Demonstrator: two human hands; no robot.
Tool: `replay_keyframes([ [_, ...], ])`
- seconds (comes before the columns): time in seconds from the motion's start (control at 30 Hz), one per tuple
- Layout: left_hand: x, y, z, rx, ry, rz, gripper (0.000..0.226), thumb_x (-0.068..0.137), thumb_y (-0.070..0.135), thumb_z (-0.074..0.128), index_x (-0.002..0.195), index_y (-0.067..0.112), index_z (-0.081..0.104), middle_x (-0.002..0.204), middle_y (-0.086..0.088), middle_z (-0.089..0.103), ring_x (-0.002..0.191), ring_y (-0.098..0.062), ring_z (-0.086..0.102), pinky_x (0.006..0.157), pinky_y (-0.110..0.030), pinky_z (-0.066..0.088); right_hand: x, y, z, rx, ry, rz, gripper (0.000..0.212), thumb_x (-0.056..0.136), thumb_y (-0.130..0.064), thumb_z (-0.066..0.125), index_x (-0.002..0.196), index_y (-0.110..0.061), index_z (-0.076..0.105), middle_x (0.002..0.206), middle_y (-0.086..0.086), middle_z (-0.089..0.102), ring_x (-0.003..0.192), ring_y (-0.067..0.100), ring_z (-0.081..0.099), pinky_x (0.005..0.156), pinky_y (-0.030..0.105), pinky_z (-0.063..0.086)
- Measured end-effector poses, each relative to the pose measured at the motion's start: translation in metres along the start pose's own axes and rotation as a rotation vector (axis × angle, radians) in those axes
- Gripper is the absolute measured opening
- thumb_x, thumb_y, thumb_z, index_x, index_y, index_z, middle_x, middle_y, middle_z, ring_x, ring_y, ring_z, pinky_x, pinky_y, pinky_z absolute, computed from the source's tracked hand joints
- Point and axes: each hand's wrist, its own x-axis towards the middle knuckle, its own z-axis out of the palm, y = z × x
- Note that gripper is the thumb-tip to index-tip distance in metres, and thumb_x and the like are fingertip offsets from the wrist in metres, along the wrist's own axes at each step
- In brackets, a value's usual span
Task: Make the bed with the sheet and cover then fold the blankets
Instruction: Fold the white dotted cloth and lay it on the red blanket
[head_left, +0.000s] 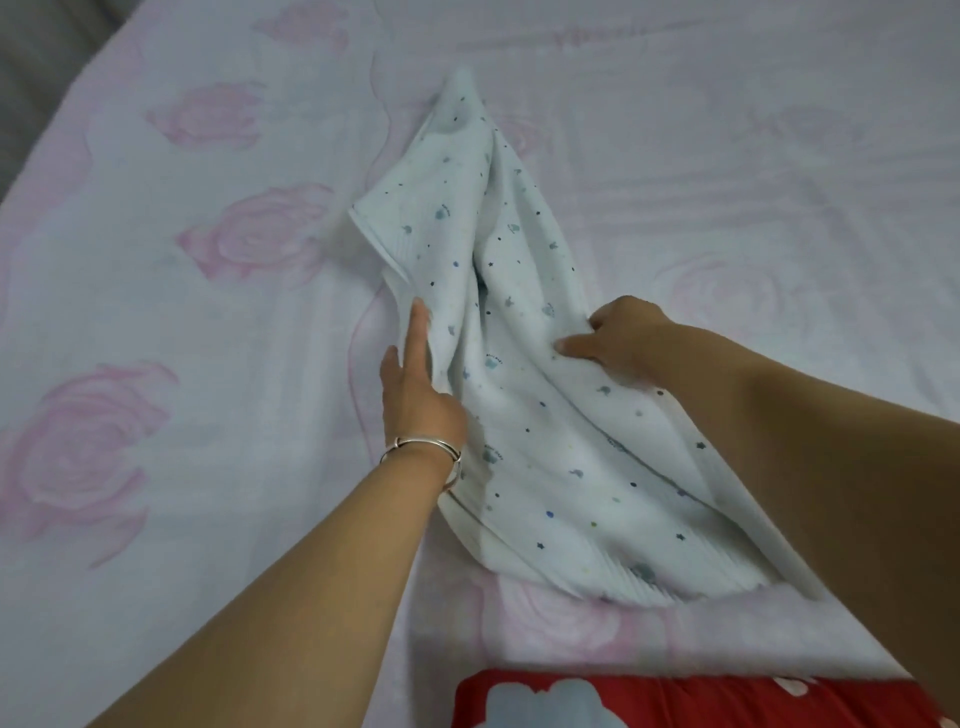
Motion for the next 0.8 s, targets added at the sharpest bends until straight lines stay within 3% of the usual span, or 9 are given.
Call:
replay_keyframes([
  [0.1,0.002,0.000,0.001,-0.012,-0.058,-0.012,0.088,0.084,-0.013,0.033,0.145,0.047,0.010,0.146,-0.001,0.038,0.118,-0.023,0.052,0.096,-0.023,0.039,0.006,-0.003,0.008,0.290,0.017,0.014,0.051,0.076,-0.039,0.075,0.112,-0.008,0.058,0.101,0.007,0.057,0.098,0.028,0.060,0.090,0.036,0.051],
  [0.17,0.005,0.000,0.003,-0.048,-0.033,-0.077,0.075,0.090,-0.003,0.035,0.147,0.038,0.009,0.135,-0.008,0.049,0.093,-0.024,0.055,0.079,-0.025,0.040,0.004,-0.003,0.004,0.735,-0.053,0.158,0.044,0.079,-0.040,0.072,0.103,-0.005,0.060,0.097,0.009,0.062,0.085,0.027,0.064,0.082,0.040,0.055],
  [0.23,0.008,0.000,0.005,-0.070,0.003,-0.141,0.063,0.095,0.011,0.039,0.148,0.028,0.010,0.130,-0.014,0.052,0.098,-0.030,0.057,0.078,-0.026,0.040,0.003,-0.001,0.000,0.955,-0.165,0.239,0.033,0.083,-0.035,0.070,0.093,-0.005,0.062,0.091,0.011,0.067,0.074,0.026,0.064,0.070,0.037,0.055],
  [0.3,0.006,0.003,0.008,-0.053,-0.003,-0.155,0.060,0.096,0.024,0.043,0.148,0.023,0.013,0.133,-0.014,0.052,0.113,-0.032,0.055,0.089,-0.030,0.042,0.001,0.004,0.001,0.910,-0.183,0.282,0.031,0.079,-0.026,0.075,0.099,-0.004,0.064,0.096,0.014,0.068,0.082,0.029,0.066,0.079,0.043,0.056],
  [0.4,0.002,0.007,0.010,-0.040,-0.010,-0.154,0.054,0.096,0.027,0.044,0.144,0.020,0.023,0.129,-0.014,0.055,0.113,-0.032,0.055,0.094,-0.034,0.043,-0.004,0.007,0.000,1.035,-0.021,0.265,0.024,0.081,-0.015,0.071,0.101,-0.003,0.064,0.111,0.017,0.065,0.093,0.030,0.062,0.096,0.049,0.050],
  [0.53,0.003,0.008,0.007,-0.080,0.054,-0.163,0.039,0.095,0.018,0.044,0.133,0.013,0.040,0.123,-0.012,0.059,0.110,-0.031,0.056,0.088,-0.029,0.041,0.000,0.045,-0.022,1.262,0.299,0.372,0.026,0.090,-0.011,0.055,0.115,-0.004,0.058,0.107,0.011,0.061,0.098,0.028,0.060,0.090,0.034,0.049],
  [0.6,0.003,0.002,0.006,-0.092,0.095,-0.207,0.035,0.093,0.016,0.045,0.128,0.010,0.045,0.122,-0.014,0.059,0.110,-0.032,0.056,0.091,-0.032,0.043,0.007,0.078,-0.027,1.069,0.405,0.387,0.031,0.092,-0.013,0.049,0.121,-0.003,0.057,0.120,0.013,0.062,0.114,0.032,0.059,0.091,0.031,0.048],
  [0.7,-0.002,-0.004,0.007,-0.084,0.134,-0.258,0.035,0.091,0.013,0.046,0.126,0.009,0.046,0.121,-0.016,0.060,0.109,-0.034,0.056,0.091,-0.034,0.043,-0.001,0.113,-0.031,0.607,0.359,0.451,0.026,0.091,-0.026,0.055,0.114,-0.014,0.059,0.114,0.009,0.063,0.113,0.030,0.059,0.079,0.021,0.047],
  [0.8,-0.010,-0.001,0.012,-0.017,0.142,-0.262,0.052,0.089,0.008,0.047,0.139,0.016,0.032,0.130,-0.016,0.052,0.113,-0.035,0.053,0.087,-0.032,0.040,-0.023,0.115,-0.032,0.636,0.325,0.480,0.031,0.086,-0.028,0.063,0.106,-0.005,0.058,0.102,0.014,0.062,0.095,0.034,0.057,0.066,0.021,0.044],
])
